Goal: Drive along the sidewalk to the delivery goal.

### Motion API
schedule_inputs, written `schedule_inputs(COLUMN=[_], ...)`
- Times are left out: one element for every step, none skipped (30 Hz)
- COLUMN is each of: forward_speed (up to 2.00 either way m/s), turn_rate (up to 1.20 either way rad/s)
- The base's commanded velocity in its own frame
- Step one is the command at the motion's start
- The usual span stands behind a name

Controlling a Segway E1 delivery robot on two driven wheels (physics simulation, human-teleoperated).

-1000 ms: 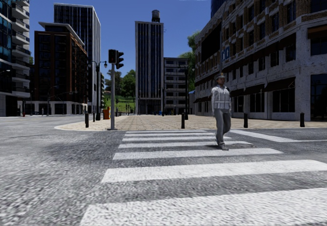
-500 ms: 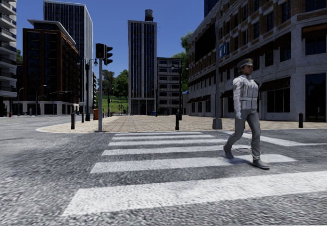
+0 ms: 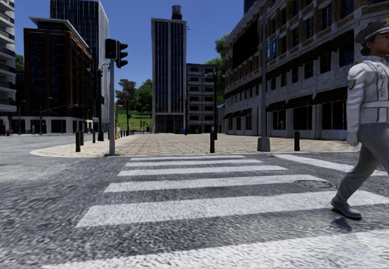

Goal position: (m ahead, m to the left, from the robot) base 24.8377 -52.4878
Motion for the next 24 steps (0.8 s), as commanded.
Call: schedule_inputs(forward_speed=[1.28,1.28,1.28,1.28,1.28,1.28,1.28,1.38,1.44,1.44,1.5,1.54,1.57,1.57,1.63,1.73,2.0,2.0,2.0,2.0,2.0,2.0,2.0,2.0], turn_rate=[0.0,0.0,0.0,0.0,0.0,0.0,0.0,0.0,0.0,0.0,0.0,0.0,0.0,0.0,0.0,0.0,0.0,0.0,0.0,0.0,0.0,0.0,0.0,0.0])
